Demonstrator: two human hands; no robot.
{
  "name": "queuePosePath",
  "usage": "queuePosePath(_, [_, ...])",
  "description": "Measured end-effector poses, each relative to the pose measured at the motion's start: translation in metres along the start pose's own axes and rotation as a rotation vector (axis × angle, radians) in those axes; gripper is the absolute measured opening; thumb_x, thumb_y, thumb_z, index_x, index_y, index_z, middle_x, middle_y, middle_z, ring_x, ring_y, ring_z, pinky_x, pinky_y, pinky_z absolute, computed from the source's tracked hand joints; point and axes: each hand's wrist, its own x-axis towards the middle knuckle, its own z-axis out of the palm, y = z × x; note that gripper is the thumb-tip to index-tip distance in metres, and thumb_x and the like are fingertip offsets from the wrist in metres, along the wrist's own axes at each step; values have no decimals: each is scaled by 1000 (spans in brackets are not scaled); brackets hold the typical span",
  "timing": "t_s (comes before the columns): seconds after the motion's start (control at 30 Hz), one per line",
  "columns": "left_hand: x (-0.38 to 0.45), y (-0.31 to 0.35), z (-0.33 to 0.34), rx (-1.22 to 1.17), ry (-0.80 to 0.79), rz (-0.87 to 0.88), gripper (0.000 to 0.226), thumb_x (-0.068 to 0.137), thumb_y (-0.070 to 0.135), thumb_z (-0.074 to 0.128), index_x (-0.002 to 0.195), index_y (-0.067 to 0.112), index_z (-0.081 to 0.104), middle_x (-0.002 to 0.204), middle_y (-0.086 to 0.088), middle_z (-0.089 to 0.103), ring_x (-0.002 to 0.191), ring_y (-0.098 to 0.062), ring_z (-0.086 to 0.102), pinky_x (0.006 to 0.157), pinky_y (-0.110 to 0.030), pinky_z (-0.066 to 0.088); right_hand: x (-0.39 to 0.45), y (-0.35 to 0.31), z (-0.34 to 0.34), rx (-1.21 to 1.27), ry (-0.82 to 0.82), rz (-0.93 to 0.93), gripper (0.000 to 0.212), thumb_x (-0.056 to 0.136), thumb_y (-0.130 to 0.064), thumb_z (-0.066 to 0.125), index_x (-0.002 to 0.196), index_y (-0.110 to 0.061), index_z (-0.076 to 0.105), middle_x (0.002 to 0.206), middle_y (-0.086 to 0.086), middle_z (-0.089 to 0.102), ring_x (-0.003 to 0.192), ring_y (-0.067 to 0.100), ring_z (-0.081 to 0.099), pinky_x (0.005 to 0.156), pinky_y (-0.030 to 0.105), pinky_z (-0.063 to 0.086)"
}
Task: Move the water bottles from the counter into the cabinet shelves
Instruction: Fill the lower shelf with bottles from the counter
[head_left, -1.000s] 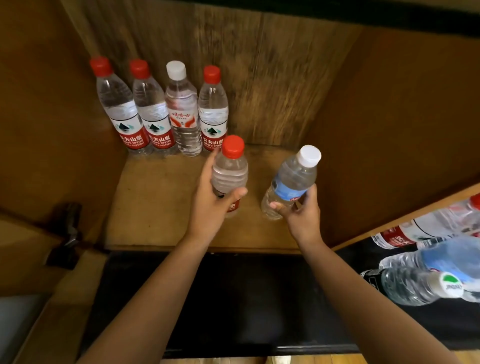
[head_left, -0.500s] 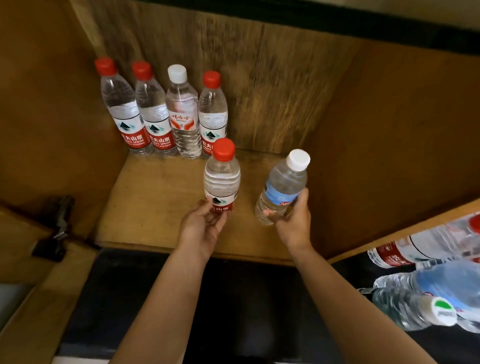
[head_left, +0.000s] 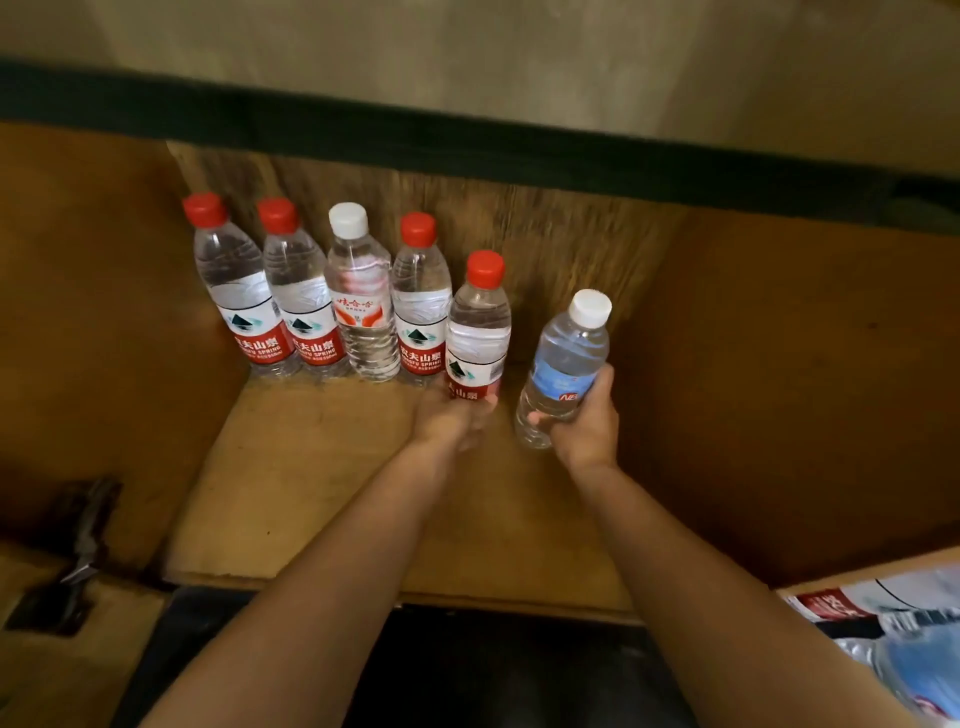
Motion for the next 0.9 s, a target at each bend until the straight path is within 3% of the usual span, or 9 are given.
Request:
queuePosePath(0.13, [16, 12, -12, 394, 73, 153, 58, 73, -8, 69, 126, 5, 50, 124, -18, 60, 115, -36, 55, 99, -52, 43, 15, -7, 7, 13, 29, 24, 76, 65, 0, 78, 126, -17, 37, 119, 5, 58, 102, 18, 55, 83, 25, 40])
queuePosePath(0.3, [33, 3, -10, 773, 117, 254, 54, 72, 19, 78, 121, 8, 59, 122, -14, 62, 113, -29, 57, 98, -37, 45, 30, -13, 14, 22, 28, 0, 76, 63, 2, 78, 126, -16, 38, 121, 7, 58, 105, 18, 54, 87, 26, 41])
queuePosePath(0.43, [43, -1, 0, 734, 225, 285, 60, 68, 30, 80, 119, 6, 58, 120, -14, 63, 109, -28, 59, 90, -32, 46, 37, -13, 16, 6, 27, -17, 75, 62, 2, 79, 123, -14, 39, 121, 8, 58, 111, 24, 55, 93, 32, 44])
queuePosePath(0.6, [53, -2, 14, 700, 369, 213, 57, 70, 38, 78, 112, 2, 61, 113, -17, 65, 105, -31, 61, 87, -35, 49, 42, -15, 21, 14, 46, -12, 75, 63, 0, 80, 124, -16, 39, 123, 7, 57, 114, 25, 54, 92, 29, 42])
queuePosePath(0.9, [58, -11, 17, 673, 446, 254, 49, 75, 36, 75, 108, 4, 58, 108, -16, 66, 104, -32, 62, 81, -33, 48, 56, -20, 44, 22, 120, 9, 75, 57, -2, 82, 120, -14, 42, 121, 7, 57, 109, 24, 55, 82, 22, 36])
